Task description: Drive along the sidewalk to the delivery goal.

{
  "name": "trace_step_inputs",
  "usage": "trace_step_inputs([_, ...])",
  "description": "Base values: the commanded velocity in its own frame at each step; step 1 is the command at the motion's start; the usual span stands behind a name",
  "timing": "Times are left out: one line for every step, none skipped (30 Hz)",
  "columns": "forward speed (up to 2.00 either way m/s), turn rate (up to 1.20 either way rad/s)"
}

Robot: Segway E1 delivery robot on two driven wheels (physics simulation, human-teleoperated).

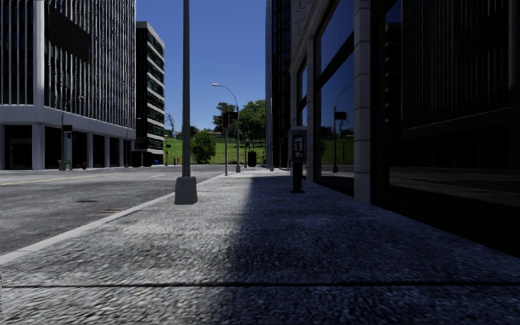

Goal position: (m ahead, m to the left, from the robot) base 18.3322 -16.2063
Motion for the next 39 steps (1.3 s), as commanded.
trace_step_inputs([2.0, 0.0])
trace_step_inputs([2.0, 0.0])
trace_step_inputs([2.0, 0.0])
trace_step_inputs([2.0, 0.0])
trace_step_inputs([2.0, 0.0])
trace_step_inputs([2.0, 0.0])
trace_step_inputs([2.0, 0.0])
trace_step_inputs([2.0, 0.0])
trace_step_inputs([2.0, 0.0])
trace_step_inputs([2.0, 0.0])
trace_step_inputs([2.0, 0.0])
trace_step_inputs([2.0, 0.0])
trace_step_inputs([2.0, 0.0])
trace_step_inputs([2.0, 0.0])
trace_step_inputs([2.0, 0.0])
trace_step_inputs([2.0, 0.0])
trace_step_inputs([2.0, 0.0])
trace_step_inputs([2.0, 0.0])
trace_step_inputs([2.0, 0.0])
trace_step_inputs([2.0, 0.0])
trace_step_inputs([2.0, 0.0])
trace_step_inputs([2.0, 0.0])
trace_step_inputs([2.0, 0.0])
trace_step_inputs([2.0, 0.0])
trace_step_inputs([2.0, 0.0])
trace_step_inputs([2.0, 0.0])
trace_step_inputs([2.0, 0.0])
trace_step_inputs([2.0, 0.0])
trace_step_inputs([2.0, 0.0])
trace_step_inputs([2.0, 0.0])
trace_step_inputs([2.0, 0.0])
trace_step_inputs([2.0, 0.0])
trace_step_inputs([2.0, 0.0])
trace_step_inputs([2.0, 0.0])
trace_step_inputs([2.0, 0.0])
trace_step_inputs([2.0, 0.0])
trace_step_inputs([2.0, 0.0])
trace_step_inputs([2.0, 0.0])
trace_step_inputs([2.0, 0.0])
